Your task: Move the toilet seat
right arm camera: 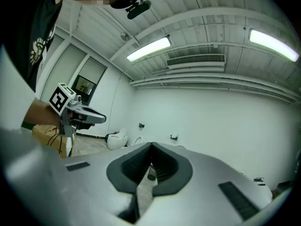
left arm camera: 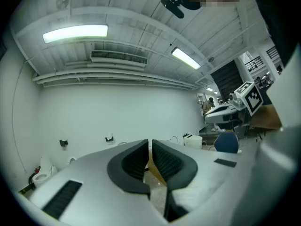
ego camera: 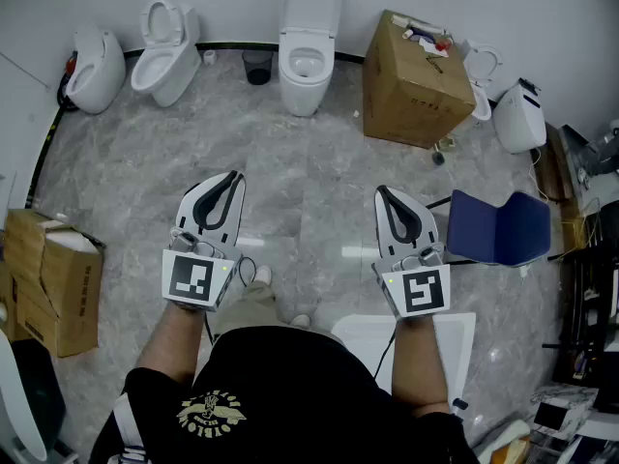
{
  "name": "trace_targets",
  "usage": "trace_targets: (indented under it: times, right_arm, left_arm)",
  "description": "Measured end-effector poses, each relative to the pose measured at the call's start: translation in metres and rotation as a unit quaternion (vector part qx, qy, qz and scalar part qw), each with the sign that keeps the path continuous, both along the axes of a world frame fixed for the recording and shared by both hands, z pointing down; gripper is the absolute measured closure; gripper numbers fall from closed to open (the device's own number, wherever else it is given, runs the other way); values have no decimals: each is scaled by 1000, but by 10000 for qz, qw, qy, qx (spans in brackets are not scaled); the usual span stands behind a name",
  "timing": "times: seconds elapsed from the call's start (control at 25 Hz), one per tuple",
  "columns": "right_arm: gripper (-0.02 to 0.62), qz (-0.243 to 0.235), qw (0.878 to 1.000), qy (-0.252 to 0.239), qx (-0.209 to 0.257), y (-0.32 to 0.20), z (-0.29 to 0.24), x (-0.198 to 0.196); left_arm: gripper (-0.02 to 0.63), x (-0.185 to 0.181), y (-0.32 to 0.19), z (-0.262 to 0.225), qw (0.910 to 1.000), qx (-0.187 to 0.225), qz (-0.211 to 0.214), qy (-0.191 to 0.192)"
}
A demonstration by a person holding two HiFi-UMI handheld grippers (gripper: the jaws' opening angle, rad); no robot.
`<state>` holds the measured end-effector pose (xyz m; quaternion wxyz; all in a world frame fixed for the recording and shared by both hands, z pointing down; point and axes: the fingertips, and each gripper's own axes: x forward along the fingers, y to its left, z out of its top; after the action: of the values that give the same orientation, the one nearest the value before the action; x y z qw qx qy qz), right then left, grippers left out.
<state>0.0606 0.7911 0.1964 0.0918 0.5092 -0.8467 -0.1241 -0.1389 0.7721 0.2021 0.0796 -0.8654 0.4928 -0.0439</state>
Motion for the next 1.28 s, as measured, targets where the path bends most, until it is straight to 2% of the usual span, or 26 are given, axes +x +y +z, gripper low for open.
trace_targets:
  times: [0.12,0.24,0.4,0.56,0.68,0.72,0.8,0.84,0.92,1.0,1.08,1.28]
  right_arm:
    - [566,-138,9998,8,-120,16,12,14]
    - [566,-162,9988,-228,-400,33,25,24]
    - [565,-185,9975,-326,-595,39,35,18]
    - [563,-18,9974,-300,-661,29,37,11]
    - [563,-33,9976,-297,-628,13,40,6]
    - [562,-26,9977,-313,-605,6,42,5]
    - [554,43,9974,-343,-627,-10,47,4]
    - [530,60,9972,-368,-648,-20,50,2]
    - [438,68,9966,-434,-700,-42,54,-5]
    - [390,64,9963,-461,-717,-63,56,-14]
    - [381,62,9961,-472,-746,-84,59,-22]
    - [376,-25,9945,-471,-933,-121,68,-51]
  left_arm:
    - [563,10,23,-3,9997,9,-188,-123]
    - [563,10,42,-6,9994,28,-313,-152]
    - [563,-19,52,-11,9977,152,-593,-302]
    - [563,-42,46,-7,9963,87,-827,-234]
    - [562,-43,27,5,9972,-46,-736,-154]
    - [544,-42,19,9,9978,-102,-643,-133]
    - [457,-42,-1,19,9985,-214,-484,-140]
    - [453,-44,-12,22,9985,-274,-450,-159]
    - [442,-47,-35,27,9985,-356,-379,-184]
    - [404,-49,-58,31,9989,-340,-232,-208]
    - [375,-50,-83,34,9992,-312,-105,-242]
    - [371,-66,-130,33,9992,-297,-29,-260]
